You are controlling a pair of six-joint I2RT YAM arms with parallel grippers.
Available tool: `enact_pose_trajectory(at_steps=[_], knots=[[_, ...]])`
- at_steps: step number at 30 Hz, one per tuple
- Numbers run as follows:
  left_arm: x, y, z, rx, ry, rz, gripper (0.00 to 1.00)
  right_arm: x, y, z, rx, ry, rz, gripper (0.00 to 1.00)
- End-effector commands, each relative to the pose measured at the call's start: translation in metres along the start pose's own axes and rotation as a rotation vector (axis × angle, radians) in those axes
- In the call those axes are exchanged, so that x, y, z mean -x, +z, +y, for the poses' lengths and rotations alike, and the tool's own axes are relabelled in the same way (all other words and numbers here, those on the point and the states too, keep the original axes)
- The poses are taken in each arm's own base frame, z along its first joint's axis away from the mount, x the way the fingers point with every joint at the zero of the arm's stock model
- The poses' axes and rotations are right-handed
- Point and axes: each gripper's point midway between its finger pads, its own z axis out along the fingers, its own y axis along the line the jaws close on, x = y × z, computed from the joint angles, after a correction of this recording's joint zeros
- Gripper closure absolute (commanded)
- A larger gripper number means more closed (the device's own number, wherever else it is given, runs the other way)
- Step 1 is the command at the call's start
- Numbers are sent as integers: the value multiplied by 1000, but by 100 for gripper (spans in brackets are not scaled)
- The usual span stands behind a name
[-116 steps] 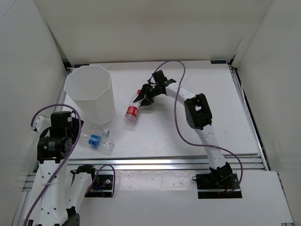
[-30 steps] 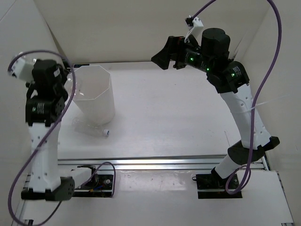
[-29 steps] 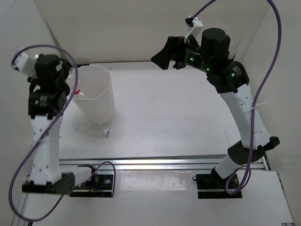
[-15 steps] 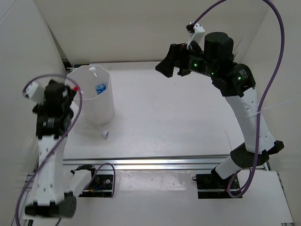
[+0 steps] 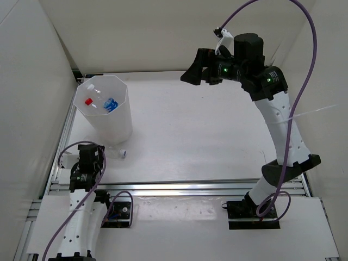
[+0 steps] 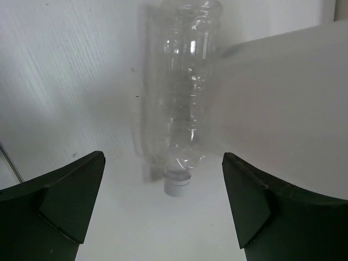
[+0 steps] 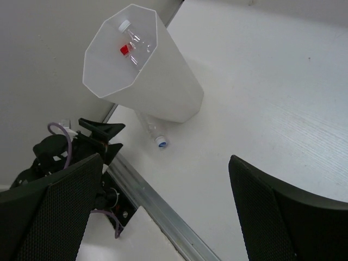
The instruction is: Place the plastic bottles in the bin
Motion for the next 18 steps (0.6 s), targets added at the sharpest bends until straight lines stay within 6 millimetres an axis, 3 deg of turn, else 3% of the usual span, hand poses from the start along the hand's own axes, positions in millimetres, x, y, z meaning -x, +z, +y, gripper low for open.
enact_pose_trajectory(at_steps=[1, 4, 10, 15, 18], knots=[[4, 0, -26, -120, -155, -13, 0, 15, -9, 16, 94, 16, -34, 0], [-11, 14, -11, -109, -138, 8, 0, 12, -10, 9, 126, 54, -8, 0], [-22, 31, -15, -170, -125, 15, 0, 6, -11, 9, 169, 85, 29, 0], [-16, 47, -24, -208, -145, 34, 0, 4, -8, -1, 163, 101, 41, 0], [-12, 62, -18, -176, -124, 45, 0, 6, -7, -8, 154, 121, 42, 0]])
